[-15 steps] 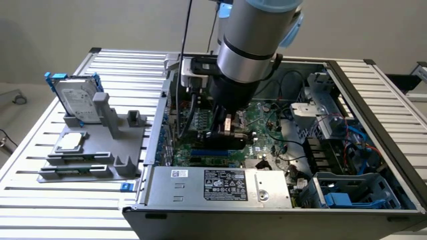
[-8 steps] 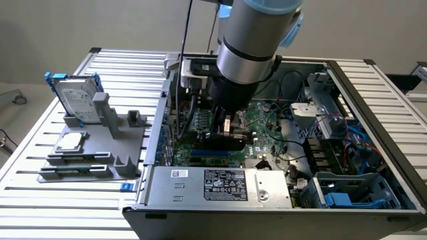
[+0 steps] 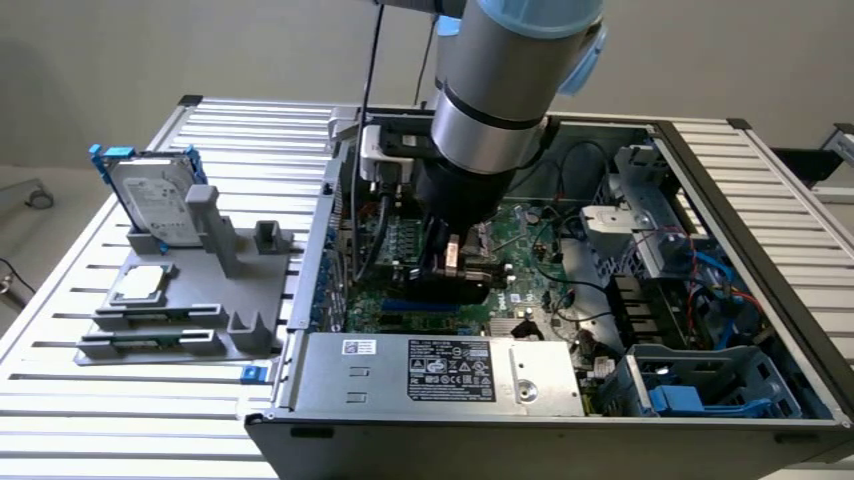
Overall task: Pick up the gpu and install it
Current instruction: 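Insert the gpu into the slot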
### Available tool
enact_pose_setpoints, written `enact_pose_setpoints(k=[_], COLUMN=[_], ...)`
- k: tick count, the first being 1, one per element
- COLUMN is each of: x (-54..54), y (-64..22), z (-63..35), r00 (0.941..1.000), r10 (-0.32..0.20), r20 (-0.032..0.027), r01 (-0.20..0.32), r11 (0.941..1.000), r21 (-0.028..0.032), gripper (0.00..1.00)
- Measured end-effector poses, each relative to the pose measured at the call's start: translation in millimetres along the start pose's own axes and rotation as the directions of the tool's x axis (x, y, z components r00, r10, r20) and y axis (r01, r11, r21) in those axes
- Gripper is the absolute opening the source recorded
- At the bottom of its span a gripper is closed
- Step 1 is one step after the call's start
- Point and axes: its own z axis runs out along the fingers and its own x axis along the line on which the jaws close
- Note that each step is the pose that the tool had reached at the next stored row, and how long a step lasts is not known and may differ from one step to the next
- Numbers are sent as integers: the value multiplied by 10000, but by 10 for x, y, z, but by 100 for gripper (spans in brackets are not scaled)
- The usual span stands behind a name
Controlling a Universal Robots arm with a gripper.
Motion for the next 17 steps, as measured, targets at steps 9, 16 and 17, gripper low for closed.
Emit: enact_pose_setpoints(k=[9, 16, 17], x=[1, 2, 2], y=[8, 18, 17], z=[21, 45, 48], r00=[10000, 10000, 10000], r10=[3, 9, 9], r20=[-1, 0, -1], r01=[-3, -9, -9], r11=[10000, 10000, 10000], r21=[-1, -1, -1], gripper=[26, 26, 26])
